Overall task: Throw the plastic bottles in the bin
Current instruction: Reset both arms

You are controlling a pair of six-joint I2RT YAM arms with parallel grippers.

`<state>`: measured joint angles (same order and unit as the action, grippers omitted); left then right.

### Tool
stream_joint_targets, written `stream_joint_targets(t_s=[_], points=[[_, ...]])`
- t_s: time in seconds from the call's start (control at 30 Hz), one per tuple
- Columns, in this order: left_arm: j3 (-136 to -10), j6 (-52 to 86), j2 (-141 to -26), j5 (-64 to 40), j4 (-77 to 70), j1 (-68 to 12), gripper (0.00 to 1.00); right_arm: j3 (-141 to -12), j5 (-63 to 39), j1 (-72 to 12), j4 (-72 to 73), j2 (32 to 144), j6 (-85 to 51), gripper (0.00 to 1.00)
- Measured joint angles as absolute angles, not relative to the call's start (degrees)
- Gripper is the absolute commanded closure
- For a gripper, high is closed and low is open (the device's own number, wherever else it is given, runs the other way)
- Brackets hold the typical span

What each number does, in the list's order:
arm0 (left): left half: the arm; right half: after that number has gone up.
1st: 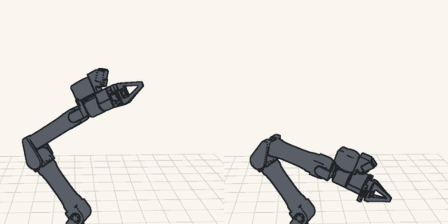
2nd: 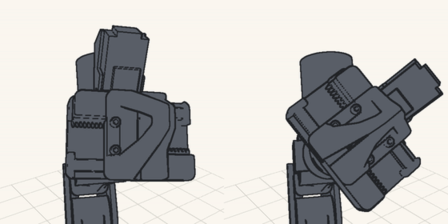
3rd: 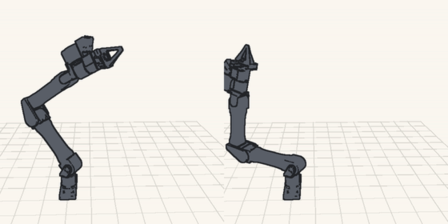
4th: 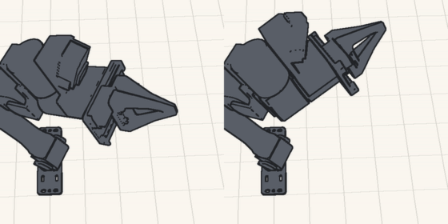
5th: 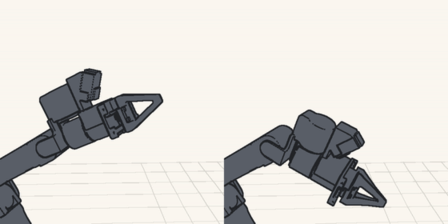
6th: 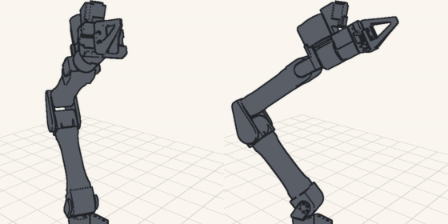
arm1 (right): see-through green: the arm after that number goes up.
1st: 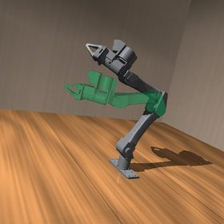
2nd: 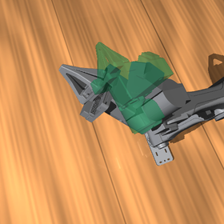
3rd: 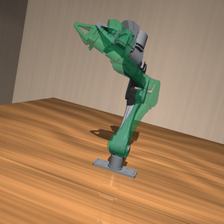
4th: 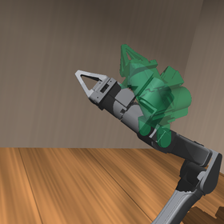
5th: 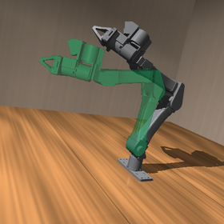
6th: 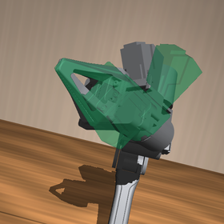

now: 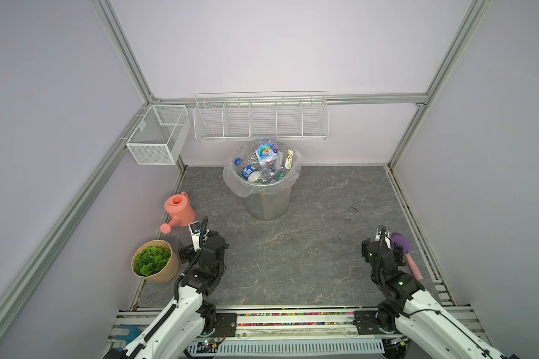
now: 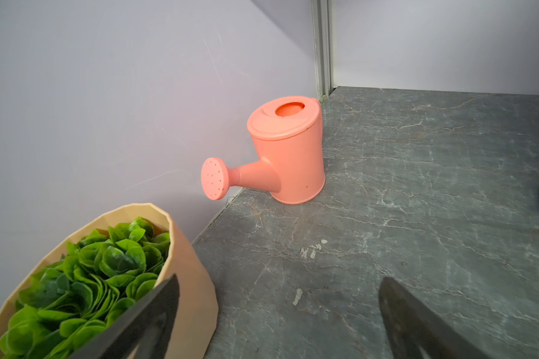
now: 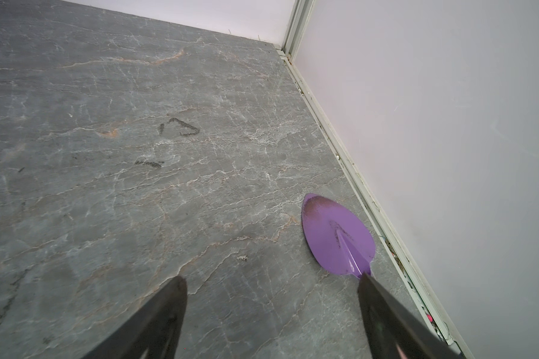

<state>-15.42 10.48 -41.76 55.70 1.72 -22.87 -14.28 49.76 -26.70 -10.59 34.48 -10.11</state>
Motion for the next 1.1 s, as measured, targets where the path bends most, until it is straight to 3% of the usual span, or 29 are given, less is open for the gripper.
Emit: stream_joint_targets(t_s=[0.47,1.1], points=[[-13.6,10.6,-37.0,56.9,0.2,-22.9,0.0,-14.3,50.5,-25.3,-8.1,36.2,-10.3,0.12],[-9.0,7.6,-38.2,57.1,-10.9,-22.9,0.0,-12.7,49.7,-22.5,10.9,46.0,-5.3,0.12]])
